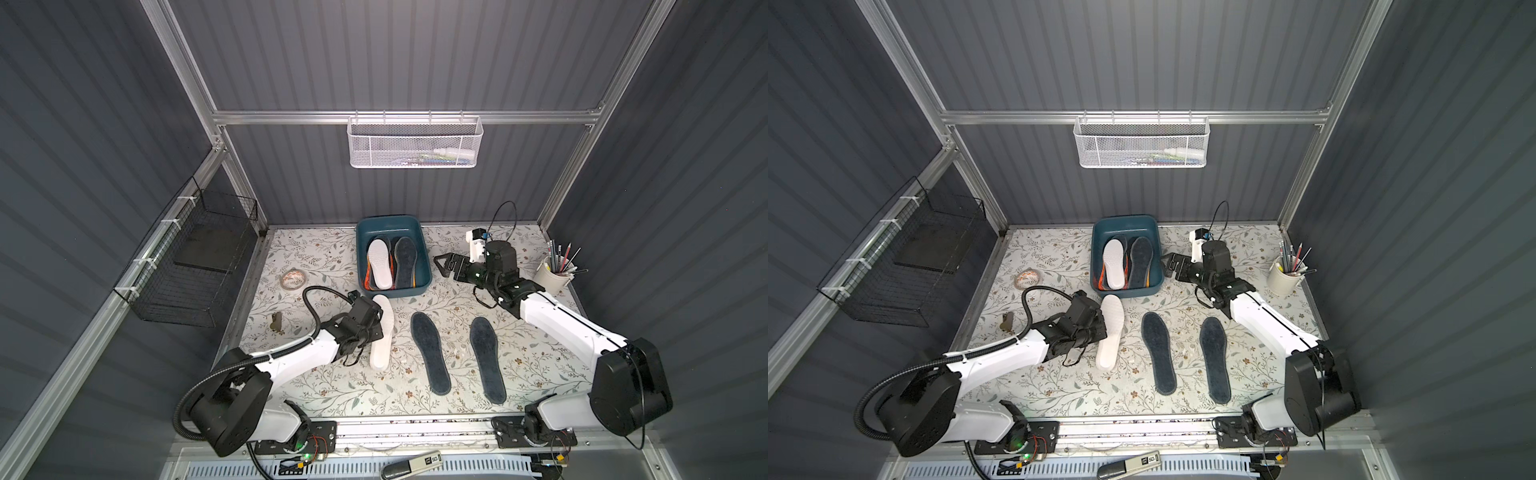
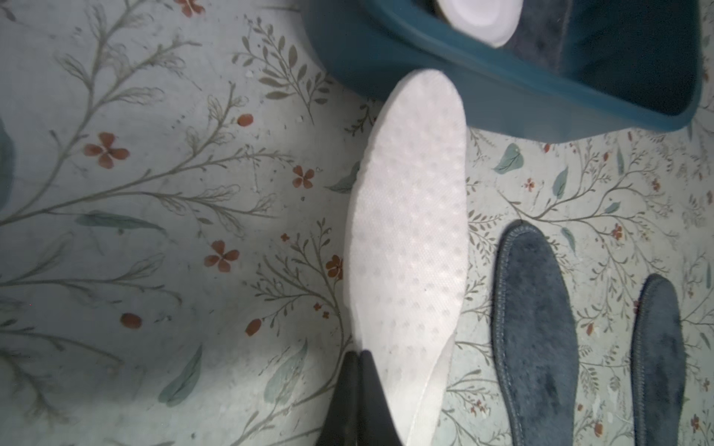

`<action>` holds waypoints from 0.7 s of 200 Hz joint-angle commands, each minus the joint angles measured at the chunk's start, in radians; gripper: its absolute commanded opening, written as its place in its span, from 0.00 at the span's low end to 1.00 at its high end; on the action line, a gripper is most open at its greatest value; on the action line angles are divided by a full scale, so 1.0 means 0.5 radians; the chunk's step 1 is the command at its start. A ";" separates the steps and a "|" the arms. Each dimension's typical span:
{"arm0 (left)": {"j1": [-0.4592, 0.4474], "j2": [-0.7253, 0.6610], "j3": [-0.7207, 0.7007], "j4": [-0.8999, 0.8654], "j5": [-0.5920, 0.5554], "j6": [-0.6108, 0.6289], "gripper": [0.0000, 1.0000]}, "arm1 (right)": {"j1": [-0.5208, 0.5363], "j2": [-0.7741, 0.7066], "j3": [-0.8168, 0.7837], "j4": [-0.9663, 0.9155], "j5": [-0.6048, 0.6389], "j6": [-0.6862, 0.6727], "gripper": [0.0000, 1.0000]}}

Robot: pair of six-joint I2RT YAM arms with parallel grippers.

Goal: Put the insoles into the storage box
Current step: Pick up the insole from the center of the board.

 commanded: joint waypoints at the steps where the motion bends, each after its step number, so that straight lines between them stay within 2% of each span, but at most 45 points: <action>1: -0.008 -0.140 -0.046 -0.119 -0.104 0.038 0.00 | -0.008 0.013 0.056 0.042 -0.049 0.018 0.99; 48: -0.004 -0.594 -0.130 -0.244 -0.351 0.163 0.00 | -0.029 0.009 0.114 -0.036 -0.040 -0.048 0.99; 79: -0.005 -0.844 -0.218 0.001 -0.314 0.294 0.00 | -0.032 -0.006 0.109 -0.016 -0.086 -0.055 0.99; 84: -0.005 -0.865 -0.229 0.066 -0.297 0.315 0.00 | -0.032 -0.005 0.101 0.000 -0.174 -0.046 0.99; 117: 0.028 -0.796 -0.206 0.471 -0.163 0.425 0.00 | -0.030 0.015 0.071 0.150 -0.452 -0.003 0.98; 140: 0.123 -0.620 -0.161 0.773 0.057 0.419 0.00 | -0.009 0.020 0.052 0.249 -0.623 0.037 0.97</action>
